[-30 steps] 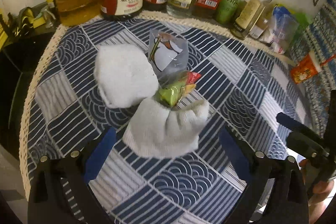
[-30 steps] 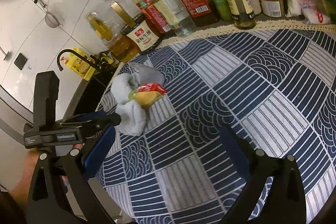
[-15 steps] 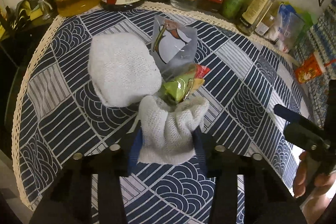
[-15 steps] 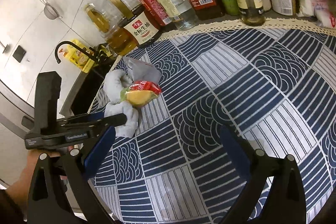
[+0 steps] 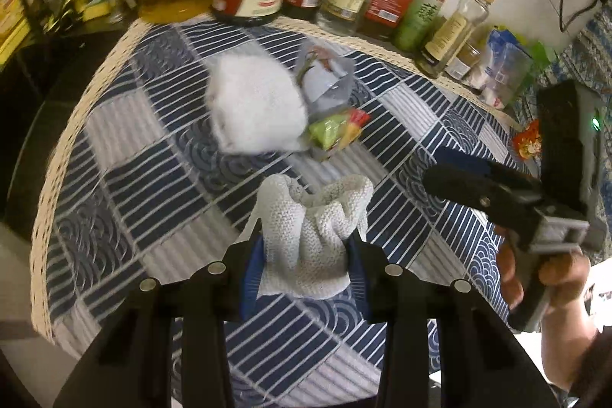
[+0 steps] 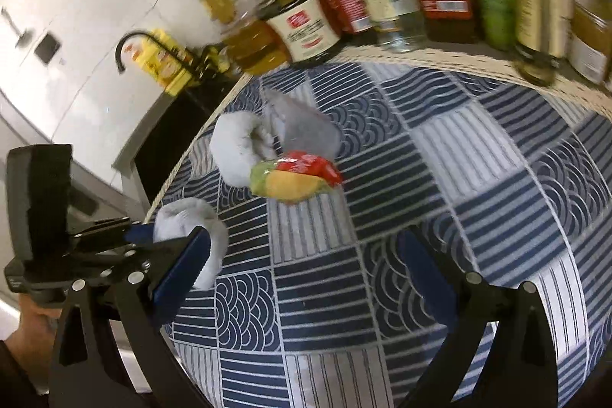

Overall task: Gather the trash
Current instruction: 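Grasp the white cloth with the left gripper while the right grasps the snack wrapper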

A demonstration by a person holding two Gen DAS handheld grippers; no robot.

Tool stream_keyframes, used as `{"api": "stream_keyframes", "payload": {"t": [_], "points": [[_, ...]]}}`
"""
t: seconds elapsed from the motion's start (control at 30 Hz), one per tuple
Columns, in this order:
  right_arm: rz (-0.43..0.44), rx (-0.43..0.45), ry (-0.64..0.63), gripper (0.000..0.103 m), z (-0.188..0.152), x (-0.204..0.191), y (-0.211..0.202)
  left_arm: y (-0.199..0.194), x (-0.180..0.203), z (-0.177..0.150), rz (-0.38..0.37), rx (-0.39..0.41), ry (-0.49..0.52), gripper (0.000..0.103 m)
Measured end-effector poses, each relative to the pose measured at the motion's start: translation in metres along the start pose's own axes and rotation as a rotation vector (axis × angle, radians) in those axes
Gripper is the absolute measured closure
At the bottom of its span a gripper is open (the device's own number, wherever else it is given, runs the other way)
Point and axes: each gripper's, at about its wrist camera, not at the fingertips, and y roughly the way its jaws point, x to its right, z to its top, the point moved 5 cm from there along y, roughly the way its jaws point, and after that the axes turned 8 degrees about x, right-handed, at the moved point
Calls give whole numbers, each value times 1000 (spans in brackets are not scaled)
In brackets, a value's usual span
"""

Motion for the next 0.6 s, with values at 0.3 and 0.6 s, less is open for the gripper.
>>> {"api": "stream_keyframes", "payload": {"t": [0.3,0.6], "points": [[-20,-33,-140,5,17,-14,48,-19,-30,-23,61,17,-128,66],[-7,-42,-161,5,22,-11,77,-30,-44,-44,90,3,-227,66]]}}
